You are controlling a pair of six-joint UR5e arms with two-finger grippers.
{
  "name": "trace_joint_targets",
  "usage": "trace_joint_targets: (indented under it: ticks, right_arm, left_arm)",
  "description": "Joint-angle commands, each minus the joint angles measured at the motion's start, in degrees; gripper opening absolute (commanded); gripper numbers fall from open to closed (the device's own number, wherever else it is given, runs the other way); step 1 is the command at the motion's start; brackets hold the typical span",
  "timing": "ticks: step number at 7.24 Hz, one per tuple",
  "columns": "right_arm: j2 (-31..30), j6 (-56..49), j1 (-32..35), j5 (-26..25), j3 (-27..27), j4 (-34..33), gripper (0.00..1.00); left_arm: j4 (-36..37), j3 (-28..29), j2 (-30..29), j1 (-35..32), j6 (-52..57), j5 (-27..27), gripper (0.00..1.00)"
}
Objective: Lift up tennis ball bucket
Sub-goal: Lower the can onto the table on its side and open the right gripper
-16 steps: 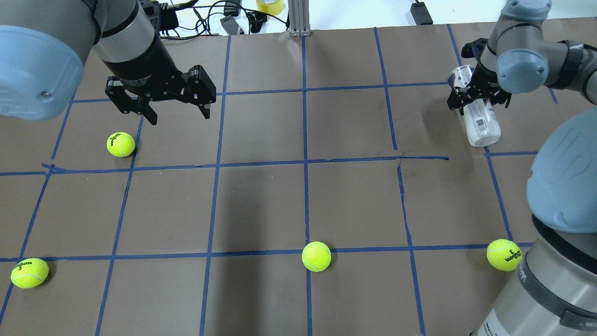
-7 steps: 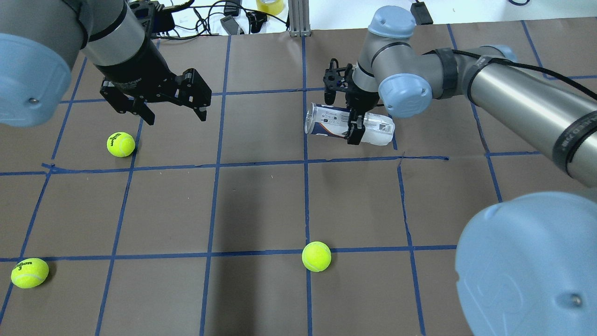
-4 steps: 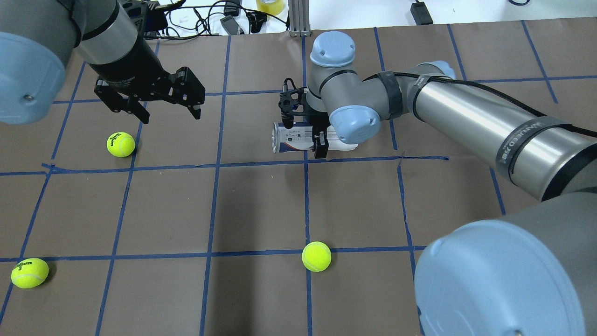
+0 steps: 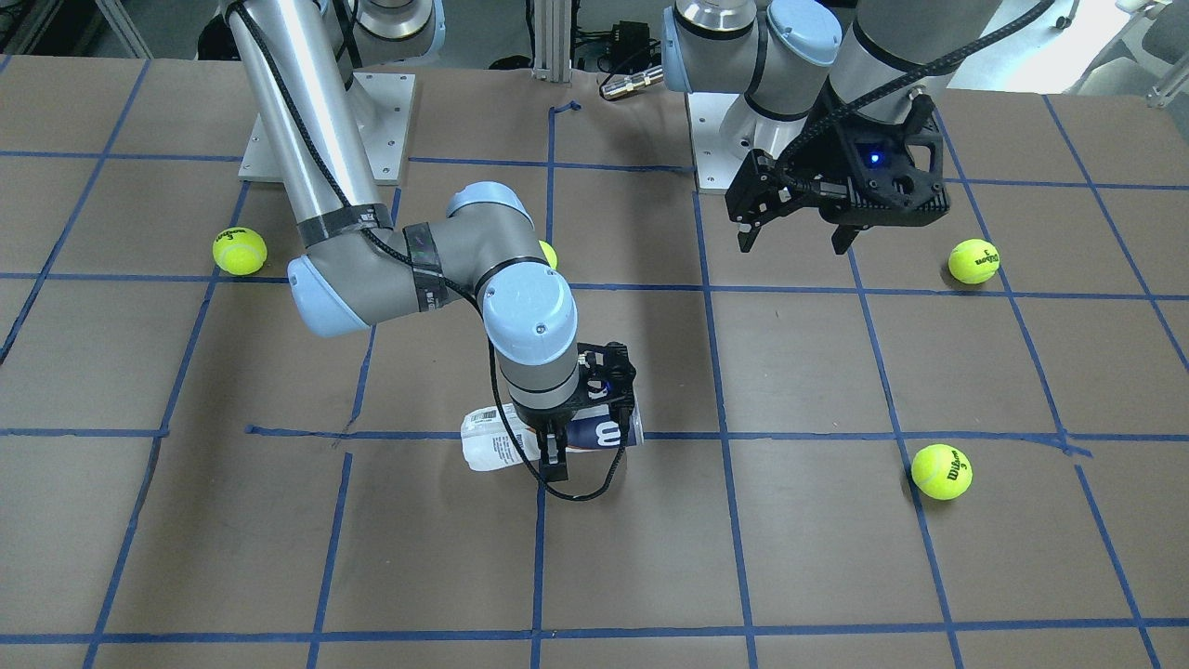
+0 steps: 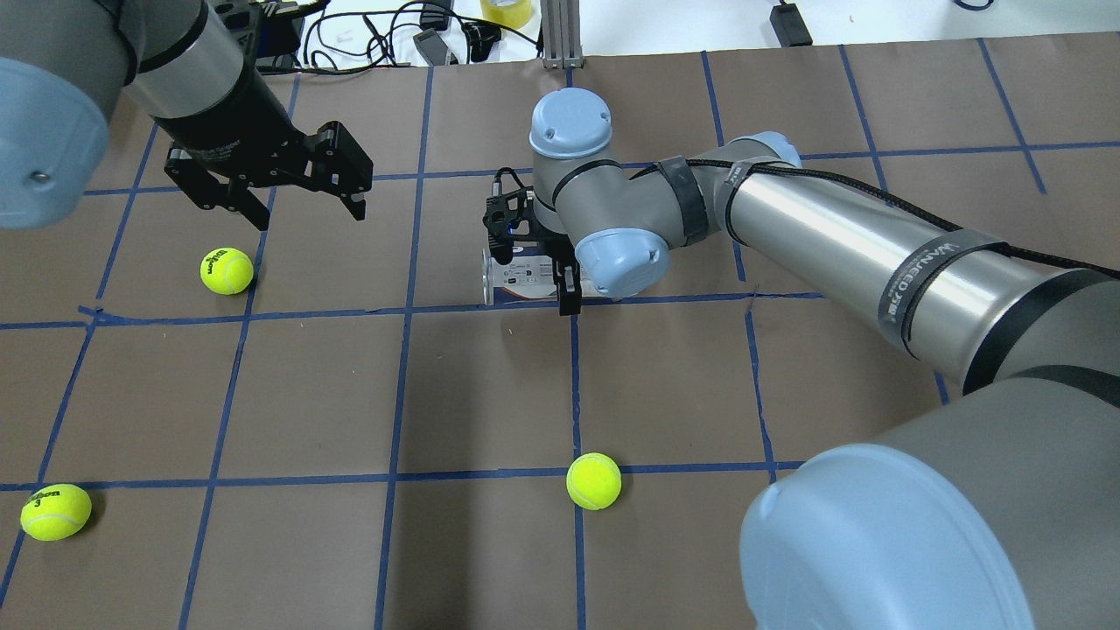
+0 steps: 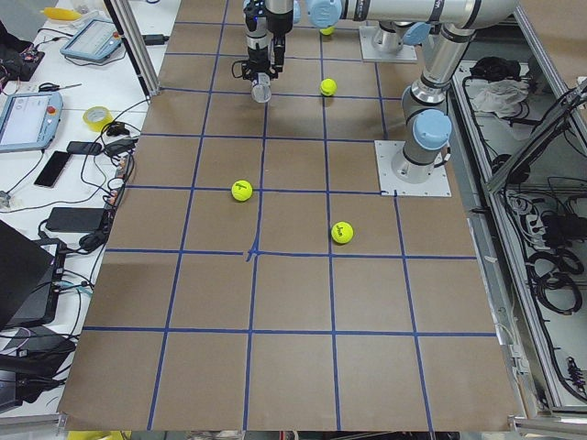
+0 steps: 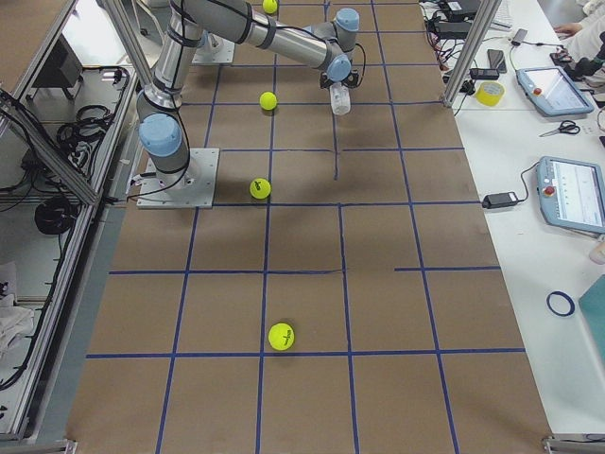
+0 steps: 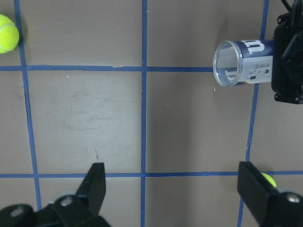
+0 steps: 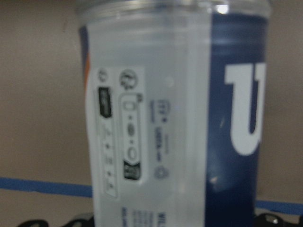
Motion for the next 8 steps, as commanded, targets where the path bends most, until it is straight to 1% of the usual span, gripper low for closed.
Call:
trace_joint_targets:
  ticks: [1, 2, 3, 4, 5, 6, 7, 8]
  right_arm:
    - [2.1, 5.0, 0.3, -0.7, 0.2, -3.8, 0.75]
    - [2.2, 7.8, 0.9, -0.5, 0.2, -3.7, 0.87]
    - [2.2, 8.1, 1.0, 0.1, 0.1, -3.0, 1.00]
    - [1.8, 8.1, 1.0, -0.2, -0.5, -0.1, 1.00]
    - [0.5, 8.0, 1.0, 0.0, -1.0, 1.3, 1.00]
    - [-1.8, 8.2, 0.8, 0.2, -1.2, 4.2, 1.00]
    - [-4.4, 10.6, -0.7, 0.2, -1.3, 9.4, 1.00]
    - [-6.8, 16.9, -2.0, 0.2, -0.2, 11.0, 1.00]
  left_arm:
    - [0.0, 0.0, -0.1, 0.4, 0.0, 0.1, 1.00]
    - [0.0, 0.1, -0.6, 0.4, 0.0, 0.1, 1.00]
    - [0.5, 0.5, -1.0, 0.4, 0.0, 0.0, 1.00]
    - [0.6, 0.5, -1.6, 0.4, 0.0, 0.0, 1.00]
    - [0.9, 0.6, -2.2, 0.5, 0.0, 0.0, 1.00]
    - [2.7, 0.8, -3.1, 0.5, 0.0, -0.3, 1.00]
    - [5.0, 0.2, -5.2, 0.5, 0.0, -0.7, 1.00]
    - [6.3, -0.1, -7.8, 0.5, 0.1, -2.4, 1.00]
